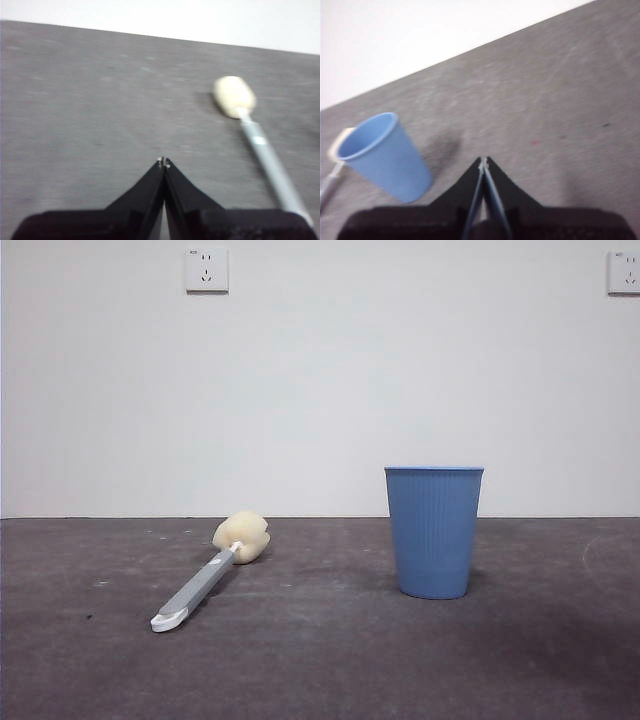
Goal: Pick up the cup brush,pick up the cup,insert the brush into the cup,clean the cup,put the cup brush back,put the cup back to the fixed position on the table
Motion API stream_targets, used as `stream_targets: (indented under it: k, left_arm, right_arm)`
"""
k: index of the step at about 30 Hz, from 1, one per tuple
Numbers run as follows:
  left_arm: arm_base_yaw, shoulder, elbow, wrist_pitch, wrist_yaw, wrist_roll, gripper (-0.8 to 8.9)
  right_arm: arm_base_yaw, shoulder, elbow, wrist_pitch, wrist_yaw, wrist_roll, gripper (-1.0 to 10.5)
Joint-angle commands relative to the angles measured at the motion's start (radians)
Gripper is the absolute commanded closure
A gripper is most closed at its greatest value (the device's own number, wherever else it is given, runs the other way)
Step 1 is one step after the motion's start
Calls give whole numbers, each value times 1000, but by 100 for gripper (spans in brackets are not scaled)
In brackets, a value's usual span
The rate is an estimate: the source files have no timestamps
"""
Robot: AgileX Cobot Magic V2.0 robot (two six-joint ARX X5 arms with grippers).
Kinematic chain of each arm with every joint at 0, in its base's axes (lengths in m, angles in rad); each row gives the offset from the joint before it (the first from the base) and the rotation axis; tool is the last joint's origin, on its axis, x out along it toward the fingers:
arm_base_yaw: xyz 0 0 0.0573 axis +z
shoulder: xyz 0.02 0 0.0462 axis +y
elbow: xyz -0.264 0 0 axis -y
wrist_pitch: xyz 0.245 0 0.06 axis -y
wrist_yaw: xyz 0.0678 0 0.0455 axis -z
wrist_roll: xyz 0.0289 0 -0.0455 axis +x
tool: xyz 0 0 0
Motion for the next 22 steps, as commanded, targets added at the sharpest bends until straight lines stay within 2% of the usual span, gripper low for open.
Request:
stream_targets:
  k: [1, 5, 7, 13, 16, 22]
  left_arm:
    - [2, -3, 18, -10, 76, -74, 821]
    - [2, -2, 82, -39, 100, -145, 821]
    - [2, 2, 117, -41, 142, -177, 821]
    - [2, 42, 257, -102, 244, -188, 820]
    - [2, 75, 342, -178, 291, -176, 820]
    - [2, 165, 512, -371, 381, -52, 820]
  right_arm:
    - [0, -1, 20, 3, -32, 71, 958]
    - [1, 17, 84, 0, -53, 73, 958]
    - [1, 35, 126, -3, -70, 72, 958]
    - [2, 130, 299, -73, -170, 52, 958]
    - [5, 198, 406, -159, -220, -7, 958]
    - [30, 351, 630, -404, -289, -174, 958]
